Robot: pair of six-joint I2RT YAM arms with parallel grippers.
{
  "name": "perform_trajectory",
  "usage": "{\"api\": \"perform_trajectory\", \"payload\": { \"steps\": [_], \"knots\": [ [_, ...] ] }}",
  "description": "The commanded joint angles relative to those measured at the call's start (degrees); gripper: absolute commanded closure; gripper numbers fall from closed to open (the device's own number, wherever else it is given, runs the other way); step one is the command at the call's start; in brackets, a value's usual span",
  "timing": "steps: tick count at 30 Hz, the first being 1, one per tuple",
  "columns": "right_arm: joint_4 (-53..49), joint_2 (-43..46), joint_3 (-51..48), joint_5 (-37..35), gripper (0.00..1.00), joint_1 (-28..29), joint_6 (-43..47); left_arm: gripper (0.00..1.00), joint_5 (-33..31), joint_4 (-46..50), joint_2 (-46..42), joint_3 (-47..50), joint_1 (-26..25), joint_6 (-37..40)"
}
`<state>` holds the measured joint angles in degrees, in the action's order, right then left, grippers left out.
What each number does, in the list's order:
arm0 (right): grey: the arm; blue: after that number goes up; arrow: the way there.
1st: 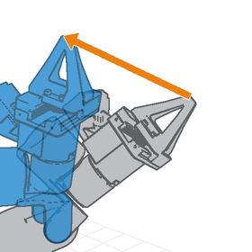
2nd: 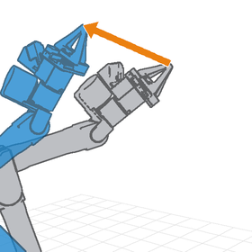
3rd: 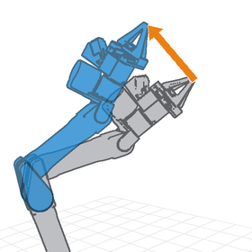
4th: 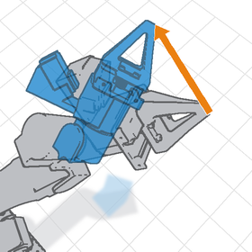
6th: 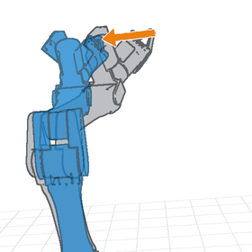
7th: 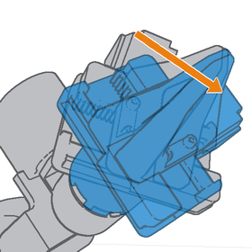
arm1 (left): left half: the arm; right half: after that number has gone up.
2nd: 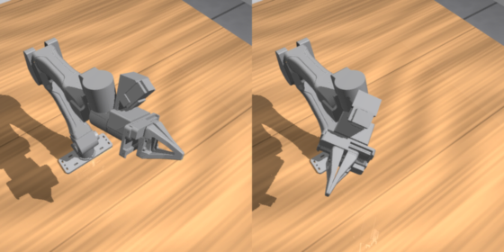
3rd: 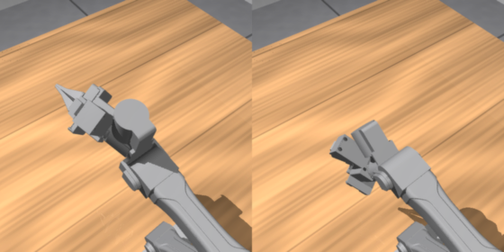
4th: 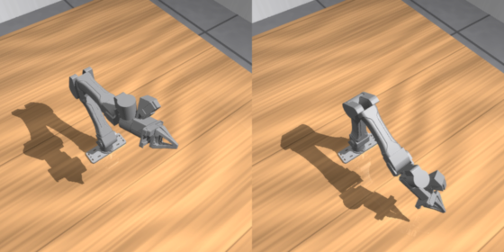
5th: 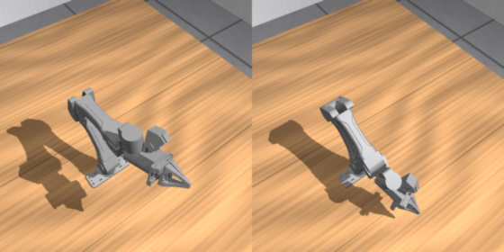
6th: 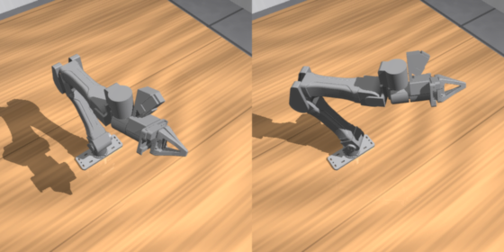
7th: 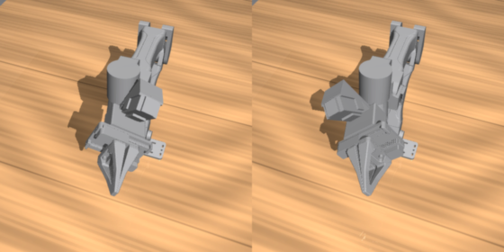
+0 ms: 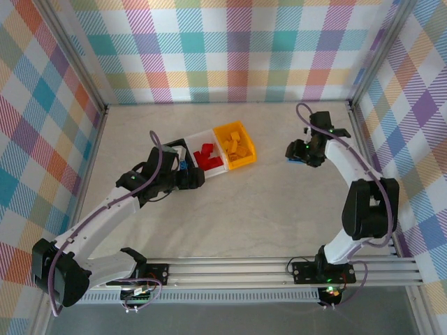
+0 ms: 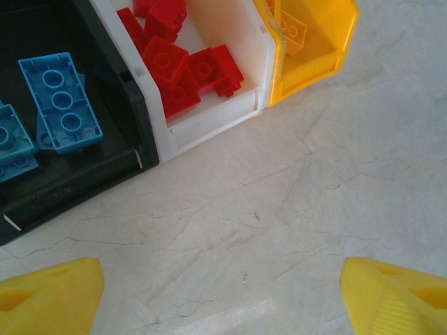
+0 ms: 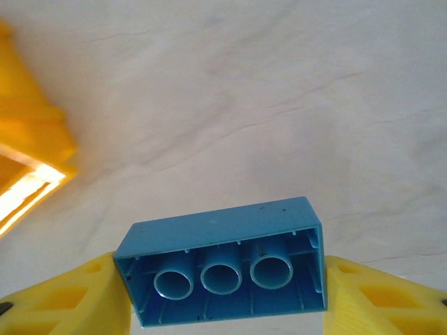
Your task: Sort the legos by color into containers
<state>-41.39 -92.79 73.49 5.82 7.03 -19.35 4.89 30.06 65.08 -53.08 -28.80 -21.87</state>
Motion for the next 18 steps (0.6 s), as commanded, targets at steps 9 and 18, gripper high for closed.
{"api": "perform_trajectory", "payload": {
  "steps": [9,18],
  "knots": [
    [3.9,-4.3,13.0,13.3,0.40,18.7,-7.5,0.12,-3.0,4.8,-4.7,-1.6,5.0,-0.7],
    [3.1,-24.7,34.9,16.9,0.40,32.3,-8.4,0.12,-2.4,9.6,-10.6,-1.1,10.9,-0.8]
  ]
}}
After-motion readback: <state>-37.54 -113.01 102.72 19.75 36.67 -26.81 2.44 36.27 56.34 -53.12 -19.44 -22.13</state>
